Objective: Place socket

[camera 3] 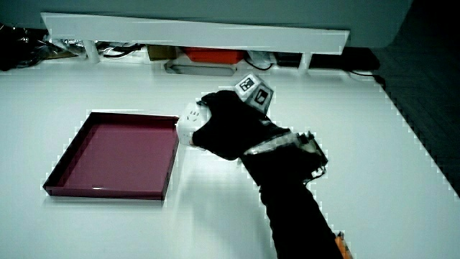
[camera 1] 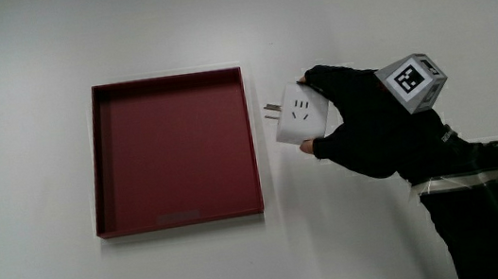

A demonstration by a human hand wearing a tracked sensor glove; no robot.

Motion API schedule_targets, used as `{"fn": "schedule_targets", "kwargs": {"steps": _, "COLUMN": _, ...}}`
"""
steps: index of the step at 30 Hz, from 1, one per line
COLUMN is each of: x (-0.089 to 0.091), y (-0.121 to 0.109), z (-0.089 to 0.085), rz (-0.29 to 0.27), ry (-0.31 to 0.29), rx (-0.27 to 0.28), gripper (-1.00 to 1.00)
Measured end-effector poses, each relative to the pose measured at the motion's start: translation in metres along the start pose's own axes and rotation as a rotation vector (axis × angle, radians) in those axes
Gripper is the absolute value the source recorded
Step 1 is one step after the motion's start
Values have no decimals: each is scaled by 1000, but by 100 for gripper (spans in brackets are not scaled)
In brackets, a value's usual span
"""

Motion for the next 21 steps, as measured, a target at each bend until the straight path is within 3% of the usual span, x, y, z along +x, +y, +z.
{"fn": "schedule_targets", "kwargs": {"steps": 2, "x": 12, "y": 2, "z": 1, "rz": -3, "ry": 4, "rx": 7, "gripper": 0}}
{"fn": "schedule_targets", "kwargs": {"steps": 6, "x": 27, "y": 6, "z": 1, "rz": -99, "ry": 6, "rx": -1, "gripper": 0}}
{"fn": "schedule_targets", "kwargs": {"steps": 10, "x": 45, "y": 13, "z": -5, "rz": -126, "ry": 31, "rx": -14, "gripper": 0}}
{"fn": "schedule_targets", "kwargs": {"steps": 11, "x": 55, "y": 18, "z": -9, "rz": -136, "ry": -58, "rx": 23, "gripper": 0}}
{"fn": "schedule_targets", "kwargs": {"steps": 12, "x": 60, "y": 19, "z": -11, "rz": -146, "ry": -56, "rx": 21, "gripper": 0}}
{"fn": "schedule_targets", "kwargs": {"steps": 13, "x": 58, "y": 19, "z": -11, "rz": -120, "ry": -32, "rx": 44, "gripper": 0}}
{"fn": "schedule_targets", "kwargs": {"steps": 21, "x": 77, "y": 27, "z": -22, "rz": -183, "ry": 0, "rx": 19, "gripper": 0}}
